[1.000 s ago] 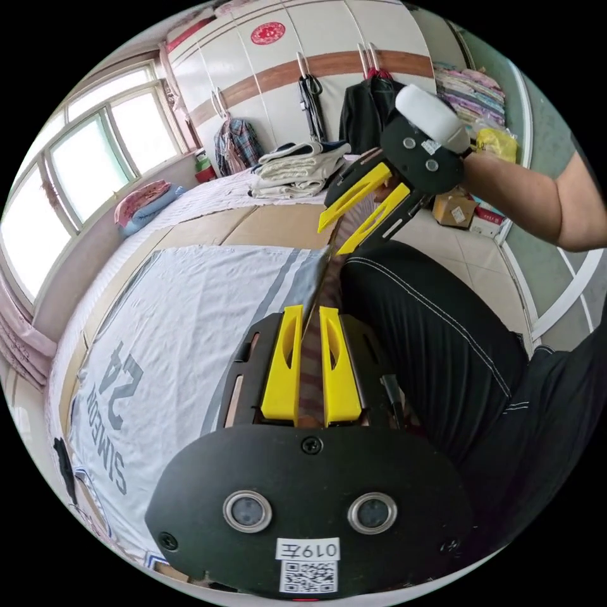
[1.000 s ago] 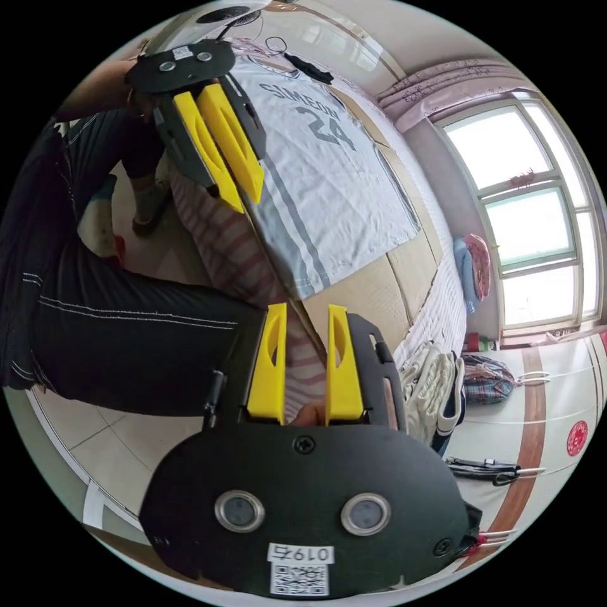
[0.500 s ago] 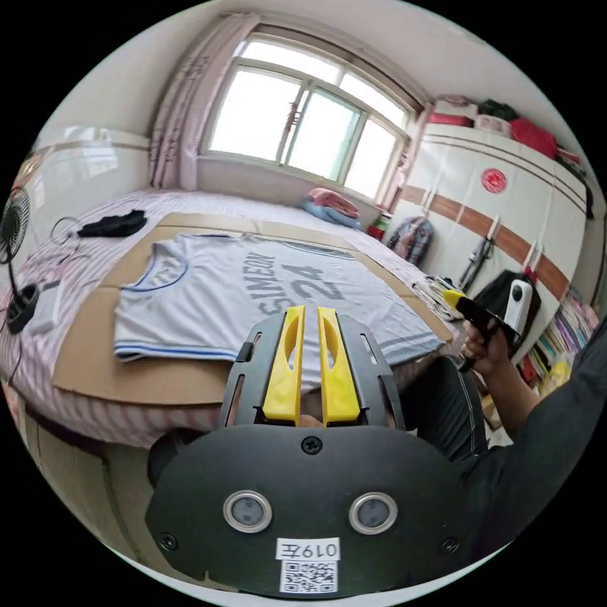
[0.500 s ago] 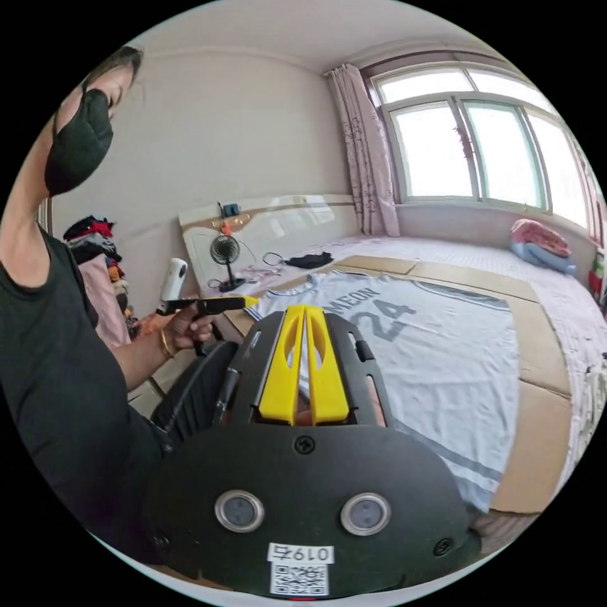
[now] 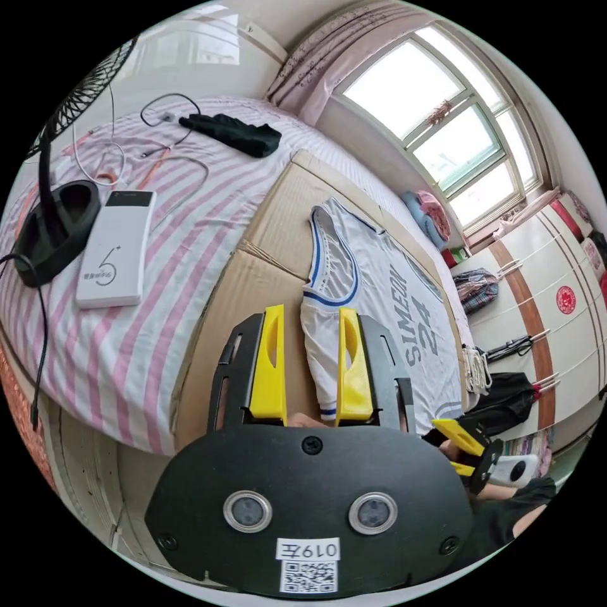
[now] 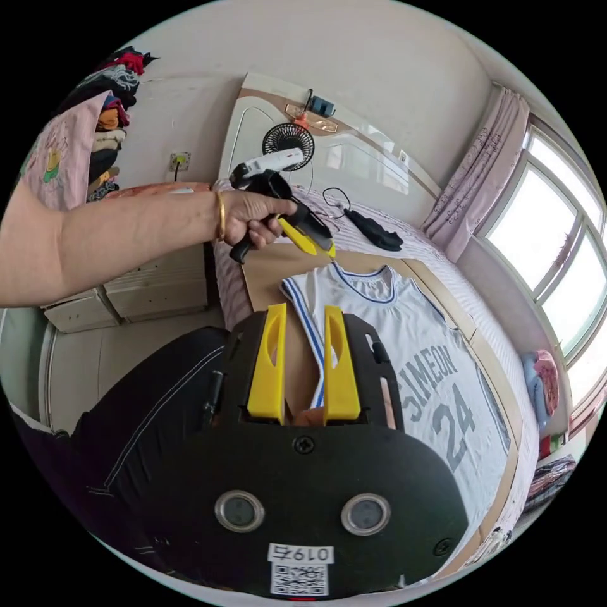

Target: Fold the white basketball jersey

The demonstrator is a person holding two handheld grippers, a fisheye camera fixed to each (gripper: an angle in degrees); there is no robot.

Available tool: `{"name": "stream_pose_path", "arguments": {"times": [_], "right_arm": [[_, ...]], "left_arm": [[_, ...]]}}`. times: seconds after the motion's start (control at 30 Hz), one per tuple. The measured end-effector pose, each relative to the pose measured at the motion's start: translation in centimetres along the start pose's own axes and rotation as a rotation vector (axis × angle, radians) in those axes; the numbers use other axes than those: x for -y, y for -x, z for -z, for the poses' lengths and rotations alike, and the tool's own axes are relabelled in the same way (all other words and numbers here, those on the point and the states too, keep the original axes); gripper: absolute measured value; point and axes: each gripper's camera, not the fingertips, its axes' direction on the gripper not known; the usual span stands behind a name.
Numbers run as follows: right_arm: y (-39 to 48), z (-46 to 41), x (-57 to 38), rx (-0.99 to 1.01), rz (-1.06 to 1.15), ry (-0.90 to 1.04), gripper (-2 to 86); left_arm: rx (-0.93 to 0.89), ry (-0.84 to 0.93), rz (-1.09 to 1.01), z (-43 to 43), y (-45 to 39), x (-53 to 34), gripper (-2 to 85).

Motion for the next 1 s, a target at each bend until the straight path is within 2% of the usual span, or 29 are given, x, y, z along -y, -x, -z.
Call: {"name": "stream_pose_path", "arguments": {"times": [0.13,0.43,0.7,1.0], "right_arm": [[3.1,-5.4,2.4,-0.049,0.012,0.054,9.6],[6.5,-13.5,4.4,-0.044,0.020,0.154,8.4],[7.5,-15.8,5.7,-0.055,0.005,0.199,1.2],[8.6,-15.6,5.7,-0.084,0.070,0.192,1.6]], "left_arm": [[0.007,0.108,-0.055,-3.4,2.7,4.0,10.3],[-0.008,0.114,-0.070,-5.4,7.1,6.1,4.4],[0.021,0.104,-0.076,-6.0,8.8,6.6,2.0],[0.060,0.103,-0.067,-5.9,7.9,6.5,1.7]]}}
